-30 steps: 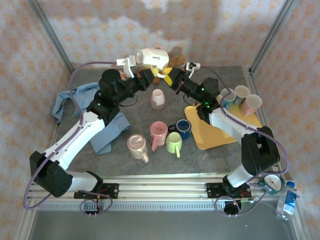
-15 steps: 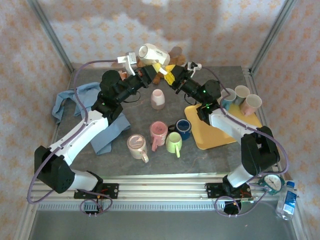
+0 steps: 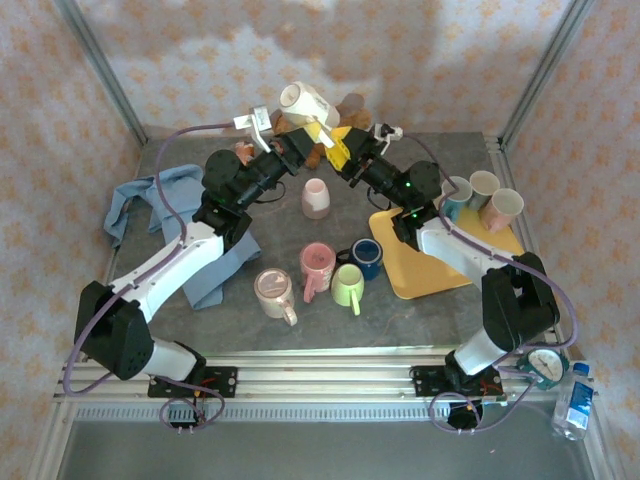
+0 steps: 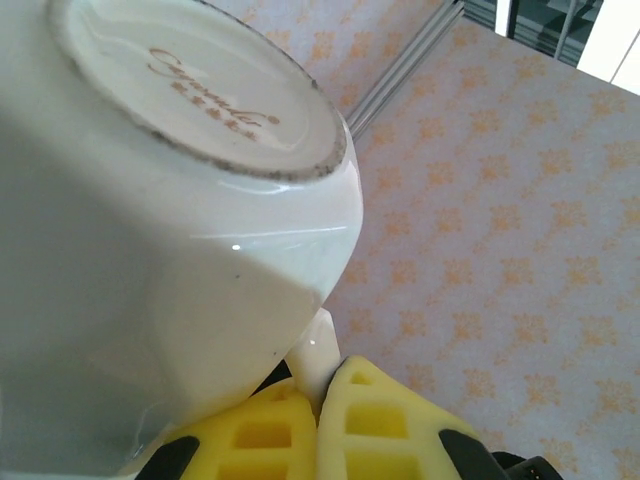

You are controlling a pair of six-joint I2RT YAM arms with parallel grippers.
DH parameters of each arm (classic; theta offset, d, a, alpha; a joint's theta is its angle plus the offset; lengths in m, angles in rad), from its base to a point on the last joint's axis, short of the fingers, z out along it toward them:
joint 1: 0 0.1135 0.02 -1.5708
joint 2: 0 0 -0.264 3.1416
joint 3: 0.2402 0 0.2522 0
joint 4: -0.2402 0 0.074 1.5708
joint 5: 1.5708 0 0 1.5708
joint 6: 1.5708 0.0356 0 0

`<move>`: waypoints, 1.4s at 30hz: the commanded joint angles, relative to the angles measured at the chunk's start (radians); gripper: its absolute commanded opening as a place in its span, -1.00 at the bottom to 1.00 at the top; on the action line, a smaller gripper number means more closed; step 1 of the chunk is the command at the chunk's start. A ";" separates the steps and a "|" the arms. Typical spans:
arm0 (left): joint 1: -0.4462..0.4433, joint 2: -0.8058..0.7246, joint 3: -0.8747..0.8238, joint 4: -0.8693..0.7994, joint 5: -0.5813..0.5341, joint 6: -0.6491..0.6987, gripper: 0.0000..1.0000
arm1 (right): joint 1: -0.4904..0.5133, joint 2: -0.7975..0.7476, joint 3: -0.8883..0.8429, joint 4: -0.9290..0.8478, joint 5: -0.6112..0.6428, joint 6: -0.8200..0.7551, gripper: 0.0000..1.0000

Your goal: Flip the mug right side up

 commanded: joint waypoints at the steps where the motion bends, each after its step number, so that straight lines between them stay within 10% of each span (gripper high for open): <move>1: -0.006 0.006 0.014 0.156 -0.027 0.050 -1.00 | 0.014 -0.046 0.053 0.129 0.001 0.004 -0.11; 18: -0.020 0.092 0.108 0.315 -0.048 0.045 -1.00 | 0.016 -0.077 0.043 0.102 0.014 0.045 0.08; 42: -0.021 0.131 0.242 0.346 -0.041 0.118 -1.00 | 0.016 0.081 0.102 0.354 0.126 0.589 0.01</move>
